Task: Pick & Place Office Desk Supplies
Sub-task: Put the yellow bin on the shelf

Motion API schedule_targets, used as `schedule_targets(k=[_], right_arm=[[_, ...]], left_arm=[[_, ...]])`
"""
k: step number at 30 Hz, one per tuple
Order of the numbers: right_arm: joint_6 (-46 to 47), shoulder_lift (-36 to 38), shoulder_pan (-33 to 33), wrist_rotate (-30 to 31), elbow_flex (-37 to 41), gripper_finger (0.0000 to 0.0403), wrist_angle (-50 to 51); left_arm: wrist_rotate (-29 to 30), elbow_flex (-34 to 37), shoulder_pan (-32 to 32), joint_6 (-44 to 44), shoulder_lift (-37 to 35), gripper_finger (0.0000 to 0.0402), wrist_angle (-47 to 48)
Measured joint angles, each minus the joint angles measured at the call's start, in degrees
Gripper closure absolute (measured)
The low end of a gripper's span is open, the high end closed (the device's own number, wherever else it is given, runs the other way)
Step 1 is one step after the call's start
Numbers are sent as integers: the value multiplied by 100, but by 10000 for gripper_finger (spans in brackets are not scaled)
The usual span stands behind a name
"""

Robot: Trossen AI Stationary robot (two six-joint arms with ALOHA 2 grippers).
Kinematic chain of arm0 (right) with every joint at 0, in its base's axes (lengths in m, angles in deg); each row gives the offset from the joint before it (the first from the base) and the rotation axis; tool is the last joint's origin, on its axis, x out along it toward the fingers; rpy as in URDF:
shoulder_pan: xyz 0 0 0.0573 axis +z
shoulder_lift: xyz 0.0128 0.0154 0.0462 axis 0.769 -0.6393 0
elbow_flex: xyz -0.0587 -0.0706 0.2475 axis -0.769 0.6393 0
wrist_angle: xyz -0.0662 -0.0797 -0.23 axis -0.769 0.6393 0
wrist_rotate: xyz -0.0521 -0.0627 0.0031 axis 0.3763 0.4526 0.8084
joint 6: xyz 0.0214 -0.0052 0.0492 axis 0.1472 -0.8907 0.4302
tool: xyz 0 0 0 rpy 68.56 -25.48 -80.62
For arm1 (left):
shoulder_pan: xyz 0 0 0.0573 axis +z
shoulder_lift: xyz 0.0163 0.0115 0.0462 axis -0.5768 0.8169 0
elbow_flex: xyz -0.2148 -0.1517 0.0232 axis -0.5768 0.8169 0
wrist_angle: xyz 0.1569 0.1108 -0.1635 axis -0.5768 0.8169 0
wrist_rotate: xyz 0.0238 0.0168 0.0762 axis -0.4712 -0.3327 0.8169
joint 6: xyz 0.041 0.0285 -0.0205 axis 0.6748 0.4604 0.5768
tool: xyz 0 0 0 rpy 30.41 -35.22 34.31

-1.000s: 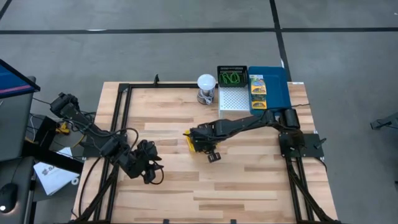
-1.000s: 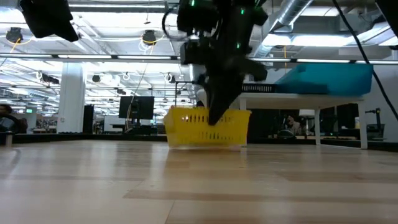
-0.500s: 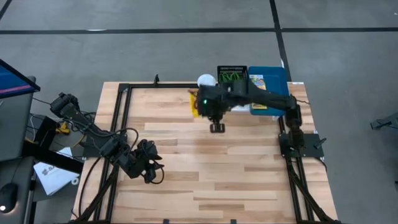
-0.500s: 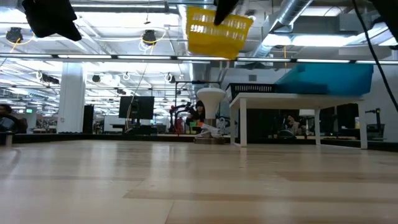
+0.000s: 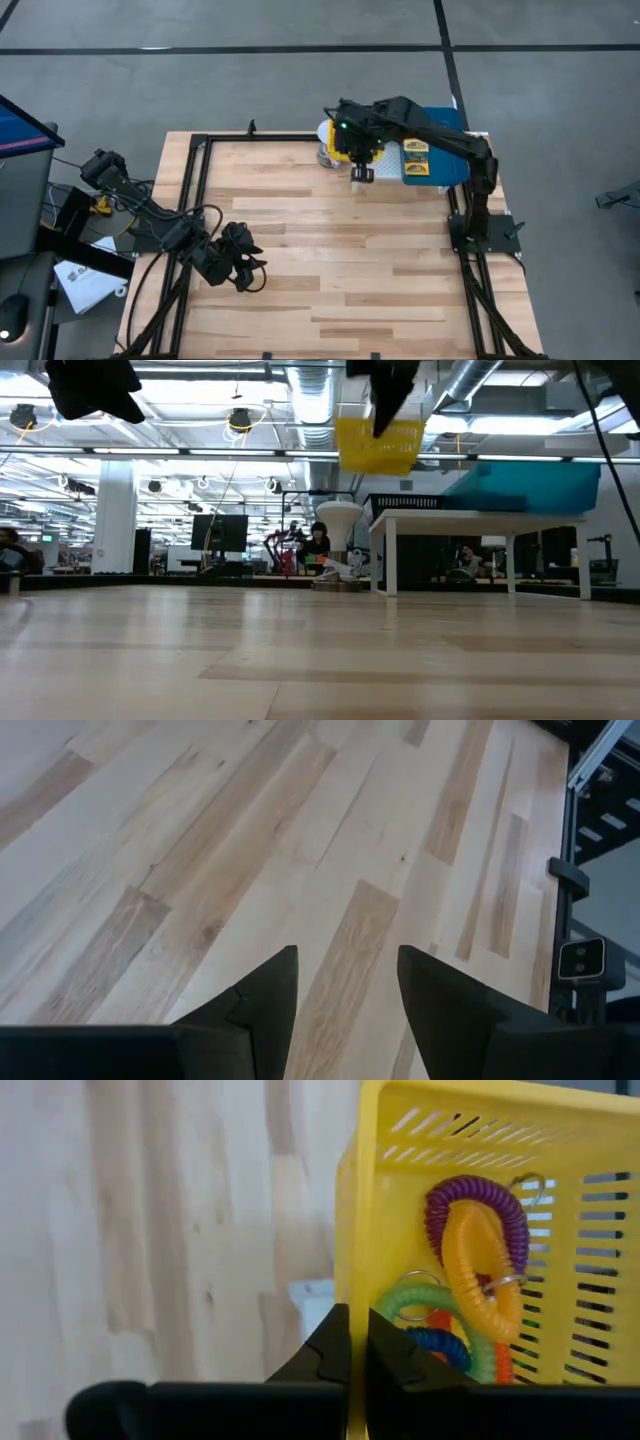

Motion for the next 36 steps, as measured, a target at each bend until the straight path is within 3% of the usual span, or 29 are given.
schedule_targets(k=[7,11,23,36], right_arm=[[-326,-18,-565,-347,310,402,-20],[-435,134,-638,-400,1002,402,-182],[-725,1670,-497,-288,3552,402,-1698],[-809,1576,-611,-186,3794,403,-1770]], left_arm=[[164,0,0,-207,0,234,-9],[275,0,0,-338,0,234,-78],[329,0,5,-505,0,234,-106],[325,0,372,-526,0,234,-402]])
